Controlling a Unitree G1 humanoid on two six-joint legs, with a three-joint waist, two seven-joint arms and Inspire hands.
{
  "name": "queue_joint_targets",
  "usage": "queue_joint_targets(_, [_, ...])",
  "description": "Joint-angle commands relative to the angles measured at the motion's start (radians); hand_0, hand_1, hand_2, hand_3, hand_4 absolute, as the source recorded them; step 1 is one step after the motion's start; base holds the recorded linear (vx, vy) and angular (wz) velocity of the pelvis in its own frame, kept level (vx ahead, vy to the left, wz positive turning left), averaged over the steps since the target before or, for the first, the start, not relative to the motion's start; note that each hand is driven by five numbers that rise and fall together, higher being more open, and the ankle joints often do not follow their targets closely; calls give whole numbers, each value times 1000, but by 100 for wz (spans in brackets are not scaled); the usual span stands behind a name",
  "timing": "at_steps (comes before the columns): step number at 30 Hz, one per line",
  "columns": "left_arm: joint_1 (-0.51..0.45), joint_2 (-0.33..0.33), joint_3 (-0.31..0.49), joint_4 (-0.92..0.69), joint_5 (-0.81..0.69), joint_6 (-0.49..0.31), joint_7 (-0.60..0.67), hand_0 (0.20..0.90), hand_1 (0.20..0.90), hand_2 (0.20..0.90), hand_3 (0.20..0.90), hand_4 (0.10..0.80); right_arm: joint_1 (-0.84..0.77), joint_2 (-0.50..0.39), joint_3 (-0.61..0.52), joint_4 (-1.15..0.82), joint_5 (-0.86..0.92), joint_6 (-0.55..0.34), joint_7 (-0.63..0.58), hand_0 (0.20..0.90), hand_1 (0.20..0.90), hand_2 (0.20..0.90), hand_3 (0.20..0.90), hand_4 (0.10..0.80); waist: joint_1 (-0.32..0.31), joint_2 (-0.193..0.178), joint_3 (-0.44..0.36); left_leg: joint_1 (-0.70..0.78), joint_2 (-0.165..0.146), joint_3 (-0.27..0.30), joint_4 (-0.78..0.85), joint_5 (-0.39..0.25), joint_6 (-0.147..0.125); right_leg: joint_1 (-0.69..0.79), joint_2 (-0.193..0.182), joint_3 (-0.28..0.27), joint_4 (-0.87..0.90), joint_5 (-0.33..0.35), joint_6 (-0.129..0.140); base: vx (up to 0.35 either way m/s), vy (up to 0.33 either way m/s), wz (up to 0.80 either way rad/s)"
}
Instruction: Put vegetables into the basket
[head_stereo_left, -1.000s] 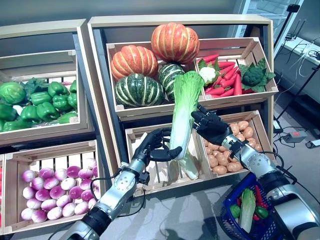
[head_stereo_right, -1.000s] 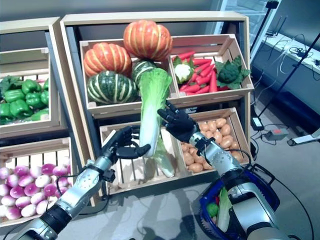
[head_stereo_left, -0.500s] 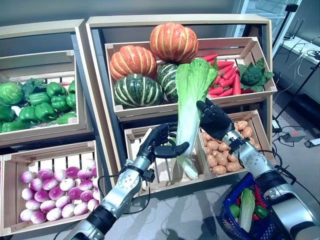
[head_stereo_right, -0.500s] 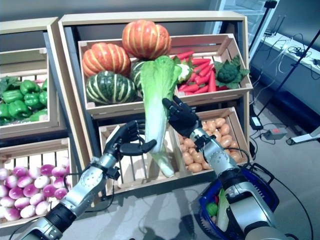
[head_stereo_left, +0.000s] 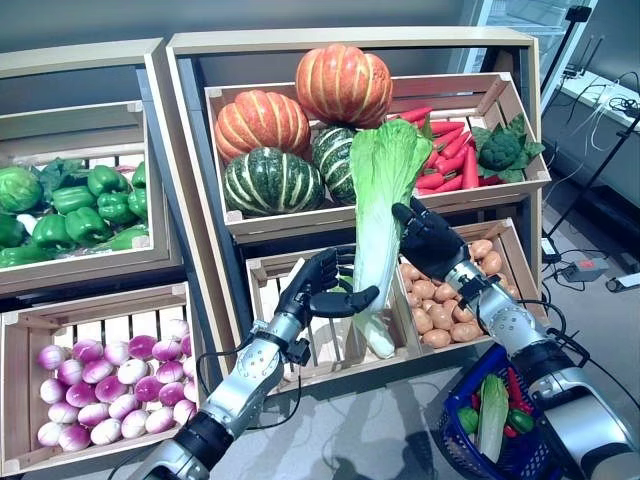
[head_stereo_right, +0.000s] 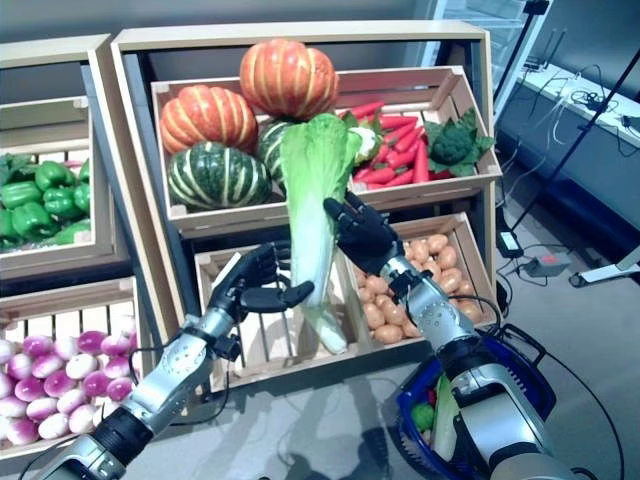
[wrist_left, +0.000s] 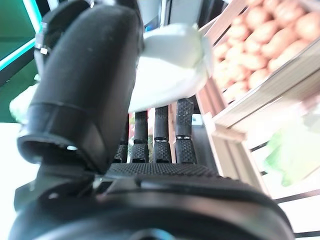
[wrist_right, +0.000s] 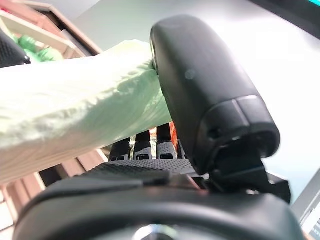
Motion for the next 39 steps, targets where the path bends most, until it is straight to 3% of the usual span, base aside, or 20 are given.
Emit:
queue_joint_targets(1, [-37, -39, -25, 46, 33, -57, -34, 900, 900, 900, 900, 800, -70, 21, -64, -44, -13, -47, 8, 300, 300, 300, 300, 400, -14, -28, -92, -7, -19, 18, 1, -61, 17, -18, -31, 7, 2, 37, -2, 2, 11, -14])
queue_joint_targets(6, [29, -4, 81, 66, 86, -75, -14, 900, 900, 900, 900, 800, 82, 5, -139, -42, -7, -86, -16, 300, 300, 300, 300, 400, -24, -23, -81, -4, -15, 34, 1, -59, 19, -21, -29, 18, 2, 43, -2, -6, 6, -7])
queue_joint_targets(18, [142, -3, 262, 100, 131, -66, 27, 900, 900, 900, 900, 800, 352, -2, -319, -11, -80, -145, -26, 300, 300, 300, 300, 400, -48, -9, -67, 9, -7, 62, 1, -64, 16, -20, -27, 34, 2, 48, 2, -3, -9, -7])
queue_joint_targets(24, [171, 8, 302, 126, 160, -58, 37, 900, 900, 900, 900, 800, 420, -22, -387, 0, -119, -216, -66, 300, 300, 300, 300, 400, -64, -7, -59, 12, -3, 75, 1, -63, 15, -22, -23, 44, 2, 51, 3, -1, -29, -7])
queue_joint_targets(29, [194, 4, 323, 163, 149, -2, 37, 900, 900, 900, 900, 800, 450, -39, -446, -30, -153, -265, -157, 300, 300, 300, 300, 400, -86, -3, -51, 16, 3, 87, 1, -64, 13, -27, -16, 62, 2, 52, 2, 2, -40, -10])
queue_joint_targets(39, [228, -46, 356, 327, 64, 33, 9, 900, 900, 900, 900, 800, 500, -46, -541, -59, -200, -288, -269, 300, 300, 300, 300, 400, -127, 0, -47, 27, 14, 110, 1, -67, 8, -37, 4, 107, 2, 49, -3, 17, -96, -15])
